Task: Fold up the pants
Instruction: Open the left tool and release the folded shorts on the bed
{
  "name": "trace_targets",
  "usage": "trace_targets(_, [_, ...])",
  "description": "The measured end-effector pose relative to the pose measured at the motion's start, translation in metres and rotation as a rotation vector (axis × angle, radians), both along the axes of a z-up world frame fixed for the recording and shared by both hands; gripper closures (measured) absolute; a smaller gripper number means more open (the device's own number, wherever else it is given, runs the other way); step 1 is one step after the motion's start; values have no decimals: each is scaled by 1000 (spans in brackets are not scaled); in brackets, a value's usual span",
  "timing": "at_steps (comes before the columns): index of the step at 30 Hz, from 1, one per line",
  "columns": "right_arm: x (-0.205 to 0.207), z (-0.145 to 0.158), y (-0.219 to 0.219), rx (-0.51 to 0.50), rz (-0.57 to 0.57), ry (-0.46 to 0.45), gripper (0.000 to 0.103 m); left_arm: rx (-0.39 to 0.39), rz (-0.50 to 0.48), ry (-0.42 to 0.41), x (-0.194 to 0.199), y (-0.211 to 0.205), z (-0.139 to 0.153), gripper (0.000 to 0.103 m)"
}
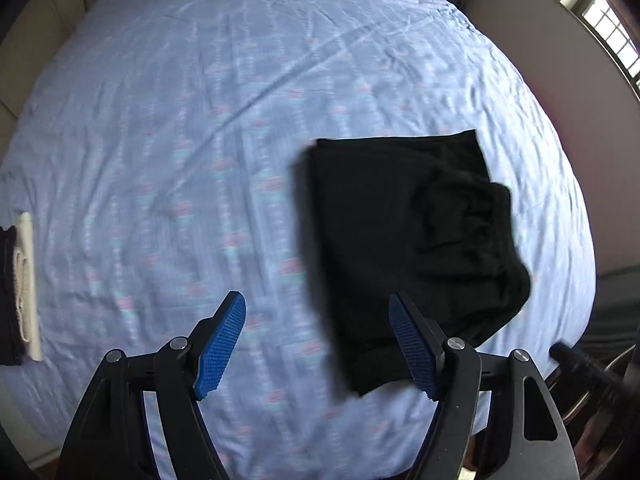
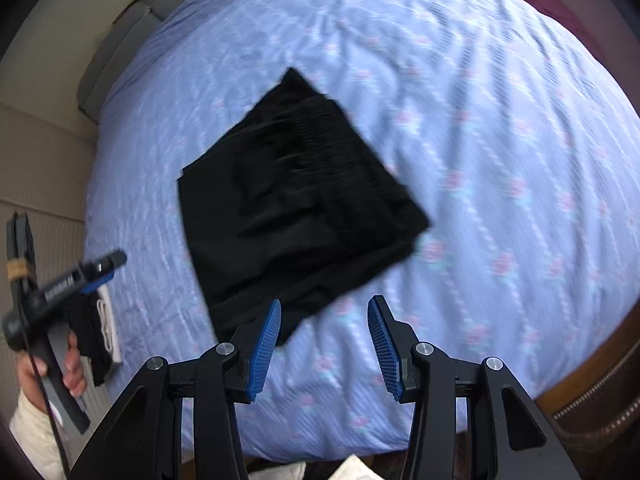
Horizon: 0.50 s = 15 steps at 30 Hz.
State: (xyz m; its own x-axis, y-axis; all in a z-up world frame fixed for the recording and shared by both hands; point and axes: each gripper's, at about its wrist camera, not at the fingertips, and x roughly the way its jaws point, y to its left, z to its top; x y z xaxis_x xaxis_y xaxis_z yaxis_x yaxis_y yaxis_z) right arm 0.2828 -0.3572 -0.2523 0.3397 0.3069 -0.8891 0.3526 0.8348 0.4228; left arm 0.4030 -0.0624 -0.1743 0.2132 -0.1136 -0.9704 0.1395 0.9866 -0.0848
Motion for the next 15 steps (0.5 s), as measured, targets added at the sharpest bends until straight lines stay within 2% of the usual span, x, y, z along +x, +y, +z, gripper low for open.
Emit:
trace_targets(2, [4, -4, 10, 0, 3, 11, 56, -10, -17, -3, 2, 11, -5, 30])
trace_targets(5, [7, -12, 19, -18, -39, 20, 56, -27, -121, -29, 18, 14, -6, 30])
trace_targets(8, [4, -20, 19, 0, -162, 36, 56, 41, -319, -88, 43, -1, -2, 30])
trace_targets(10, [3, -24, 15, 6, -237, 42, 56, 72, -413, -112, 55, -11, 0, 30])
trace_targets(13, [3, -27, 10, -18, -315, 57, 56, 84, -569, -144, 77, -30, 4, 30])
trace_targets(15, [5, -30, 7, -7, -348, 63, 56, 80, -678, -130, 92, -48, 1, 30])
